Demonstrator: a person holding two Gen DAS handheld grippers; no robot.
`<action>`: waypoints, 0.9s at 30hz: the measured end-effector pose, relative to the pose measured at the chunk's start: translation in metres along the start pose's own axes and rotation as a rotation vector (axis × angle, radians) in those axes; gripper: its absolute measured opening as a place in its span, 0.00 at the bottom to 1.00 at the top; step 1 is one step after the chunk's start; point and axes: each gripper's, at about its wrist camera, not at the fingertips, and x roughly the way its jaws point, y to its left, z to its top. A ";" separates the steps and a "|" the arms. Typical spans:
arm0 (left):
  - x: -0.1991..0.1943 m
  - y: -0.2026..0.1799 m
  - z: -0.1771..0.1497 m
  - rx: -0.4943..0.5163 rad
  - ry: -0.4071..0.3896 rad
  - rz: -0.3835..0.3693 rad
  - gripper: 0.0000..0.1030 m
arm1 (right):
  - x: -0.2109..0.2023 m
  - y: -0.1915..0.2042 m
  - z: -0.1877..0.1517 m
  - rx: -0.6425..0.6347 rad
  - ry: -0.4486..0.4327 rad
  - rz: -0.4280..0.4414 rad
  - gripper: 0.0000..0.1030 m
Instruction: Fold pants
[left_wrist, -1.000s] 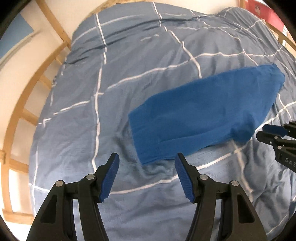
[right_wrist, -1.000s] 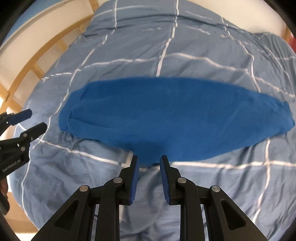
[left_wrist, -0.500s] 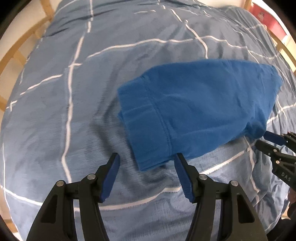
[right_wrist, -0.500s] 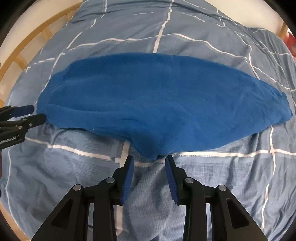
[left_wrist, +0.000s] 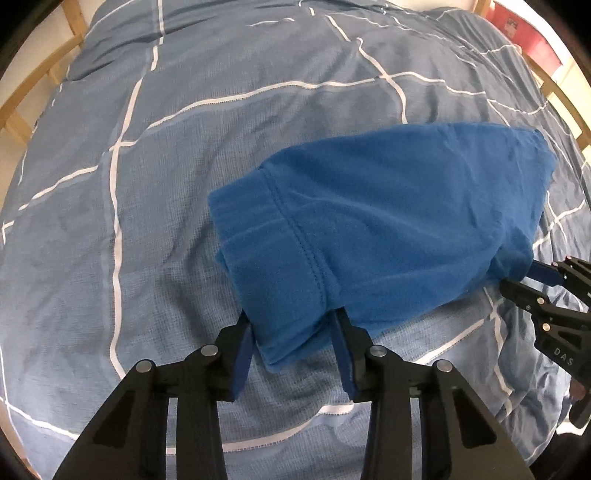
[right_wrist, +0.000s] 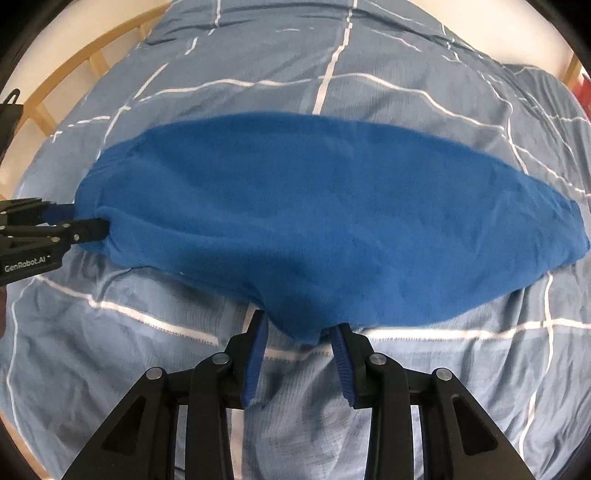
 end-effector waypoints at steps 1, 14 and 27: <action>-0.001 0.000 -0.001 -0.002 0.003 -0.008 0.31 | 0.000 0.000 0.001 -0.007 0.000 0.003 0.34; -0.011 0.002 -0.004 0.061 0.077 0.022 0.12 | -0.013 -0.002 -0.002 -0.065 0.068 0.039 0.10; 0.013 0.008 -0.002 0.014 0.155 0.046 0.19 | 0.013 -0.001 -0.015 -0.011 0.149 0.040 0.10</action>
